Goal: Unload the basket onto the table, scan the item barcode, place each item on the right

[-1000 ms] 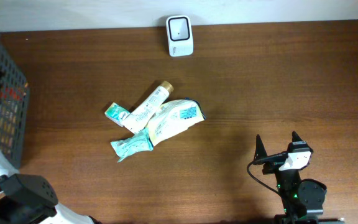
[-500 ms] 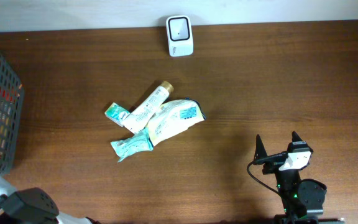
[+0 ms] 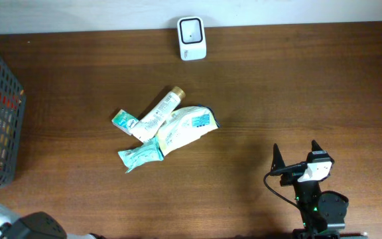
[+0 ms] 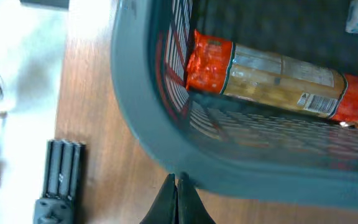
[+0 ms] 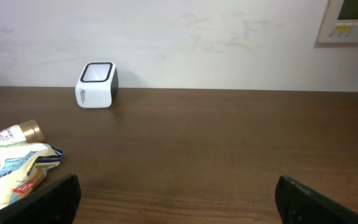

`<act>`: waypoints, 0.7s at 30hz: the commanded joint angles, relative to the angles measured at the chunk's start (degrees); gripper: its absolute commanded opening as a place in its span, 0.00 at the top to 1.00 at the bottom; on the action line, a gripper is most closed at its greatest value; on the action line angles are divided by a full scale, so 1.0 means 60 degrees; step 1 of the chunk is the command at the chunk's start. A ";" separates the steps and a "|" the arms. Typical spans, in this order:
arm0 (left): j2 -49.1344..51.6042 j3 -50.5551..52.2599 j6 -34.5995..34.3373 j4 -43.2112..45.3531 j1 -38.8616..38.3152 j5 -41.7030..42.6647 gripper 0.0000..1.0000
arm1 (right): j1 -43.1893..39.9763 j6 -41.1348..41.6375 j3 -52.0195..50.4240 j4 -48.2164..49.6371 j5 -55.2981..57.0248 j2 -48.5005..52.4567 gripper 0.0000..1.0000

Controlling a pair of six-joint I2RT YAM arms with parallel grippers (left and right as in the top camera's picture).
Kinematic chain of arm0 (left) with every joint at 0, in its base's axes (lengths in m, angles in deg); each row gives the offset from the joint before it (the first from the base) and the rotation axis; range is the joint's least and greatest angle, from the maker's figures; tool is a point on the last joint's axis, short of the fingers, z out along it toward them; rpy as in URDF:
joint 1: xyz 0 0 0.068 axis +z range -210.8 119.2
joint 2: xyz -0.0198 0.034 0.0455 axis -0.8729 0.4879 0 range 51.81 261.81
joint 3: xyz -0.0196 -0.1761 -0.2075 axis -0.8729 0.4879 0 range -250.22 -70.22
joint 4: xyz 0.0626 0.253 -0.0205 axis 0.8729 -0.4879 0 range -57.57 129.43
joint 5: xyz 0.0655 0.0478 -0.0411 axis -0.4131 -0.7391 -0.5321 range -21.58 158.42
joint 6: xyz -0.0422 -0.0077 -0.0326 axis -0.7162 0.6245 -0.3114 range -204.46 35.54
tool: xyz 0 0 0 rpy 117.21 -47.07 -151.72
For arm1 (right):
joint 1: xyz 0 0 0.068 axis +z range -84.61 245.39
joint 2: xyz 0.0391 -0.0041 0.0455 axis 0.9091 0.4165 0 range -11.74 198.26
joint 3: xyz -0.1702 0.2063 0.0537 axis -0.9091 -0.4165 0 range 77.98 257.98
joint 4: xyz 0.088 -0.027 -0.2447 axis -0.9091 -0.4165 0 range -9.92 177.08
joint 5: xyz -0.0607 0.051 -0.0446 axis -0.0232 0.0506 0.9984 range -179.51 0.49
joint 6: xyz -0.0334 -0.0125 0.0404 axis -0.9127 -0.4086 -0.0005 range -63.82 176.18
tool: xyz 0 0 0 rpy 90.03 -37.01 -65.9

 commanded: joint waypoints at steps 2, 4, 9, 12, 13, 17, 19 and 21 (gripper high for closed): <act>-0.0295 0.0040 -0.1013 0.0160 0.1060 0.1311 1.00 | -0.0051 -0.0004 -0.0062 -0.0033 -0.0084 -0.0062 0.01; -0.0375 0.0044 -0.1013 0.0488 0.1443 0.1311 1.00 | -0.0051 -0.0004 -0.0062 -0.0033 -0.0084 -0.0062 0.01; 0.0138 0.0641 -0.1009 0.1188 0.1508 0.1082 1.00 | -0.0051 -0.0004 -0.0062 -0.0029 -0.0084 -0.0062 0.01; 0.0590 0.1213 -0.1009 0.1636 0.1508 0.1093 1.00 | -0.0051 -0.0004 -0.0062 -0.0033 -0.0084 -0.0062 0.01; 0.0699 0.1304 -0.1005 0.1727 0.1508 0.1093 1.00 | -0.0051 -0.0004 -0.0062 -0.0033 -0.0084 -0.0062 0.01; 0.0892 0.1351 -0.0244 0.1311 0.1537 0.1104 1.00 | -0.0051 -0.0004 -0.0062 -0.0033 -0.0084 -0.0062 0.01; 0.0885 0.1344 -0.0011 0.0776 0.1701 0.1206 1.00 | -0.0051 0.0000 -0.0062 -0.0033 -0.0084 -0.0062 0.01; 0.0878 0.1337 0.0113 0.0302 0.2004 0.1417 1.00 | -0.0051 -0.0004 -0.0062 -0.0033 -0.0084 -0.0062 0.01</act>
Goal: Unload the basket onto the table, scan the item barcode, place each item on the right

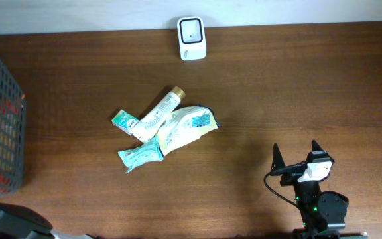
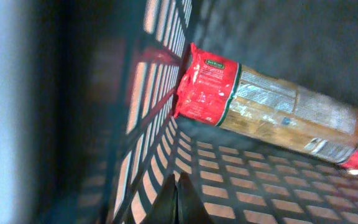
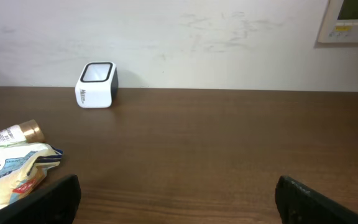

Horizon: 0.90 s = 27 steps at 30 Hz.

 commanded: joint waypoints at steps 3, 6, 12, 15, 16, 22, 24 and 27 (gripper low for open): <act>-0.0004 0.0109 0.1195 -0.1308 0.1264 0.0674 1.00 | -0.0051 -0.0004 -0.0062 -0.0033 -0.0084 -0.0062 0.01; -0.0051 0.0015 0.1920 -0.1392 0.1821 0.0922 1.00 | -0.0051 -0.0004 -0.0062 -0.0033 -0.0084 -0.0062 0.01; -0.0087 -0.0918 0.3228 -0.1716 0.1923 0.1286 1.00 | -0.0051 -0.0004 -0.0062 -0.0033 -0.0084 -0.0062 0.01; -0.0091 -0.1570 0.3570 -0.1585 0.1745 0.1832 1.00 | -0.0051 -0.0004 -0.0062 -0.0033 -0.0084 -0.0062 0.01; -0.0091 -0.1898 0.3730 -0.1370 0.1683 0.2116 1.00 | -0.0051 -0.0004 -0.0062 -0.0033 -0.0084 -0.0062 0.01; -0.0288 -0.6105 0.4189 -0.0951 0.0539 0.2565 1.00 | -0.0051 -0.0004 -0.0062 -0.0033 -0.0084 -0.0062 0.01; -0.0302 -0.7490 0.4193 -0.0936 -0.0273 0.2565 0.96 | -0.0051 -0.0004 -0.0062 -0.0033 -0.0084 -0.0062 0.01; -0.0302 -0.8185 0.4193 -0.0922 -0.1949 0.2550 0.92 | -0.0051 -0.0004 -0.0062 -0.0029 -0.0084 -0.0062 0.01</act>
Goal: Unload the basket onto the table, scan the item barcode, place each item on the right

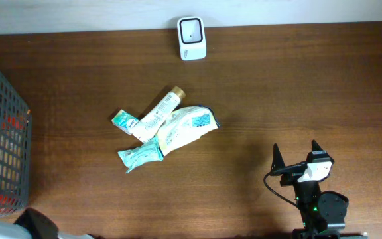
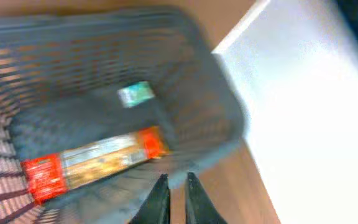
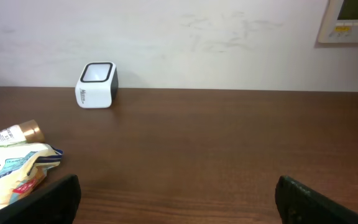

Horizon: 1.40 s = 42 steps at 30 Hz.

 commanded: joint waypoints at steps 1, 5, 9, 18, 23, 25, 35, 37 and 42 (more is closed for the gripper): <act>0.0080 -0.0437 0.0157 0.0004 -0.2087 -0.0036 0.93 | -0.0051 -0.0007 -0.0062 -0.0033 -0.0084 -0.0066 0.01; 0.0627 -0.0437 -0.0361 0.0033 -0.5209 -0.1384 0.92 | -0.0051 -0.0007 -0.0062 -0.0029 -0.0084 -0.0066 0.01; 0.1060 -0.0430 -0.0357 -0.0120 -0.6889 -0.1406 0.38 | -0.0051 -0.0007 -0.0062 -0.0033 -0.0084 -0.0066 0.01; 0.1140 -0.0430 -0.0357 -0.0109 -0.8338 0.1027 0.01 | -0.0051 -0.0007 -0.0062 -0.0033 -0.0084 -0.0066 0.01; 0.1140 -0.0430 -0.0357 -0.0379 -0.8342 0.1526 0.01 | -0.0051 -0.0007 -0.0062 -0.0033 -0.0084 -0.0066 0.01; 0.1129 -0.0430 -0.0357 -0.0619 -0.8338 0.1526 0.00 | -0.0051 -0.0007 -0.0062 -0.0033 -0.0084 -0.0066 0.01; 0.1198 -0.0426 0.3013 0.4473 -0.7184 -0.4204 0.35 | -0.0051 -0.0007 -0.0062 -0.0033 -0.0084 -0.0066 0.01; 0.1260 -0.0426 0.2721 0.4765 -0.6218 -0.4364 0.08 | -0.0051 -0.0007 -0.0062 -0.0033 -0.0084 -0.0066 0.01; 0.2328 -0.0178 0.1931 0.4244 -0.4084 -0.4462 0.06 | -0.0051 -0.0007 -0.0062 -0.0033 -0.0084 -0.0066 0.01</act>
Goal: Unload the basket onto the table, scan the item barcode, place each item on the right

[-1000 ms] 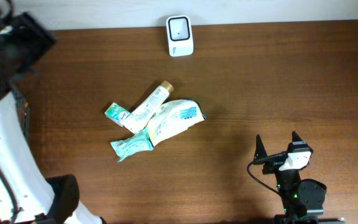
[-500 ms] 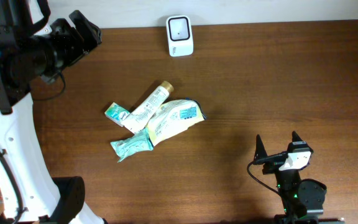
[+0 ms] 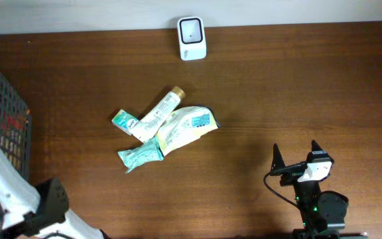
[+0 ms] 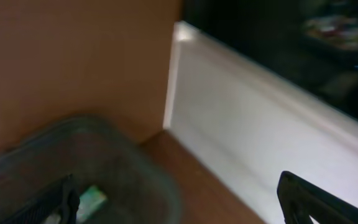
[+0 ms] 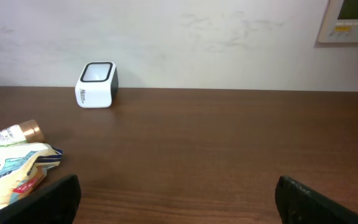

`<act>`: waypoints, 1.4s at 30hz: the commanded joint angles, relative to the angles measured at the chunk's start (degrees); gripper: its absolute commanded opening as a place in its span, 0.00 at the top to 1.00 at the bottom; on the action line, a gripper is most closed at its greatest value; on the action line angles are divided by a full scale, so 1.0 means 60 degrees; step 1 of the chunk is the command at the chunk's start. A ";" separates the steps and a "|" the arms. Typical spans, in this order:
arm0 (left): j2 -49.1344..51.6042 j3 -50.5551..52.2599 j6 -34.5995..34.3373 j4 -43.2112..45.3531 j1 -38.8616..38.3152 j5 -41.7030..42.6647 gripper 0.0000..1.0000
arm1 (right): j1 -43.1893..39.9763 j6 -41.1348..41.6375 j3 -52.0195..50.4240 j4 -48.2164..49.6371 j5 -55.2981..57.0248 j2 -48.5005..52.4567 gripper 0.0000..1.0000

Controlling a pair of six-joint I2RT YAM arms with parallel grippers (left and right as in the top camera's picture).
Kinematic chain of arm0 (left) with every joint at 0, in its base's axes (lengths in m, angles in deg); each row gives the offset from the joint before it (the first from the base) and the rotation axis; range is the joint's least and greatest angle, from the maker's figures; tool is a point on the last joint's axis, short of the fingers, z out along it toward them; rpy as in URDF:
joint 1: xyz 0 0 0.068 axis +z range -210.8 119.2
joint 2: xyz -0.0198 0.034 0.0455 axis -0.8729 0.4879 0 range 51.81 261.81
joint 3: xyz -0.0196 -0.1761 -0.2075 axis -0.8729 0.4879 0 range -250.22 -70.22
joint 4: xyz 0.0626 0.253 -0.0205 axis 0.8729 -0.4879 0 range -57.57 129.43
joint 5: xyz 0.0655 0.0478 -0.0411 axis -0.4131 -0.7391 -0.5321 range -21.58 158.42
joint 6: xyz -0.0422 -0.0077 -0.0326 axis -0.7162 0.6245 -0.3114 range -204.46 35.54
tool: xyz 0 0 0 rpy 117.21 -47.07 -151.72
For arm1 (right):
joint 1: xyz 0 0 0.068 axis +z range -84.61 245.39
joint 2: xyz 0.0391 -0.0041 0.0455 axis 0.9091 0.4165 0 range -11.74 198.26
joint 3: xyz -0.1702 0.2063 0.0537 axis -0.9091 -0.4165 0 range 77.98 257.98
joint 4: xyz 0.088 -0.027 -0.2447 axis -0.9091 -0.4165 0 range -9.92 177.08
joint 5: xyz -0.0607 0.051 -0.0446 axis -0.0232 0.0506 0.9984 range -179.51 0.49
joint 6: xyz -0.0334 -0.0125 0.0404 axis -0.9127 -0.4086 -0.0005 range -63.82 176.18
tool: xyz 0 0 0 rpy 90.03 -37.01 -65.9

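Observation:
The white barcode scanner (image 3: 191, 29) stands at the table's far edge, also in the right wrist view (image 5: 96, 84). A pile of items lies mid-table: a cream tube (image 3: 156, 113), a yellow-and-blue pouch (image 3: 186, 127), a small green box (image 3: 123, 120) and a teal packet (image 3: 140, 155). My right gripper (image 3: 296, 162) rests open at the near right, apart from the pile. In the blurred left wrist view my left gripper (image 4: 176, 208) is wide open and empty above the grey basket (image 4: 123, 168), where a small green item (image 4: 92, 199) shows.
The dark mesh basket (image 3: 2, 113) stands at the table's left edge with something red inside. My white left arm (image 3: 5, 192) crosses the lower left corner in front of it. A white wall (image 5: 179, 37) runs behind the scanner.
My left gripper, its jaws barely apart over the basket before, is now wide open, and its view has swung up toward the wall. The right arm and the pile have not moved.
My left gripper was shut at the basket's outer rim, an orange-red packet lying inside. Then it was shut close to that packet within the basket. Later it stood higher, jaws slightly apart, packet and green box below. Now it is wide open and empty.

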 commanded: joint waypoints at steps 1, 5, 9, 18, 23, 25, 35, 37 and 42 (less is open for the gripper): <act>0.1370 0.0382 -0.0270 -0.0310 0.1249 -0.0208 0.15 | -0.0051 -0.0007 -0.0062 -0.0033 -0.0084 -0.0073 0.01; 0.2663 0.0586 0.0408 -0.0732 0.2510 0.0805 0.31 | -0.0051 -0.0007 -0.0062 -0.0029 -0.0084 -0.0073 0.01; 0.3778 0.0783 0.2164 -0.0758 0.3293 0.1534 0.30 | -0.0051 -0.0007 -0.0062 -0.0029 -0.0084 -0.0073 0.01; 0.6765 0.1107 0.4248 -0.0073 0.3894 0.2073 0.29 | -0.0051 -0.0004 -0.0062 -0.0033 -0.0084 -0.0073 0.01; 0.7541 0.1107 0.4248 0.0022 0.4022 0.1672 0.32 | -0.0051 -0.0007 -0.0062 -0.0033 -0.0084 -0.0073 0.01; 0.7672 0.1115 0.4251 0.0240 0.4062 0.1683 0.27 | -0.0051 -0.0007 -0.0062 -0.0033 -0.0084 -0.0073 0.01; 0.9096 0.1115 0.4666 0.0987 0.4164 0.1705 0.37 | -0.0051 -0.0007 -0.0062 -0.0033 -0.0084 -0.0073 0.01; 0.9114 0.1115 0.4663 0.0991 0.4193 0.1708 0.36 | -0.0051 -0.0004 -0.0062 -0.0033 -0.0084 -0.0073 0.01; 0.9074 0.1111 0.4608 -0.0029 0.4200 0.2146 0.60 | -0.0051 -0.0004 -0.0062 -0.0033 -0.0084 -0.0073 0.01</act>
